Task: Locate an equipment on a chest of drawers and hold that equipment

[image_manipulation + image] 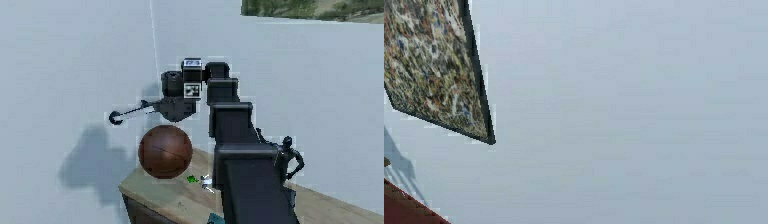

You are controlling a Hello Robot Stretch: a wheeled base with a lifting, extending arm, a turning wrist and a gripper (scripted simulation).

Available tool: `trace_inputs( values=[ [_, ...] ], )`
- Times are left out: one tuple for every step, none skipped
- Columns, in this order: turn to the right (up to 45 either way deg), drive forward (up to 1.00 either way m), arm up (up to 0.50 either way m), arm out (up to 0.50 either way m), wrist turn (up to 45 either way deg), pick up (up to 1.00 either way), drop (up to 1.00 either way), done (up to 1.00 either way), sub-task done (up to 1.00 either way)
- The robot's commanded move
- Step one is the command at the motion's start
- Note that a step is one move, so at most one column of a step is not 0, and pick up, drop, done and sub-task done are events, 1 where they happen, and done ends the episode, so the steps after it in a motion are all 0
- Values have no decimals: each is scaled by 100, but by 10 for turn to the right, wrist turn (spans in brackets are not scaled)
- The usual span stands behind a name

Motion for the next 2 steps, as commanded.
trace_inputs(
  values=[
    [0, 0, 0, 0, 240, 0, 0, 0, 0],
    [0, 0, -28, 0, 0, 0, 0, 0, 0]
  ],
)
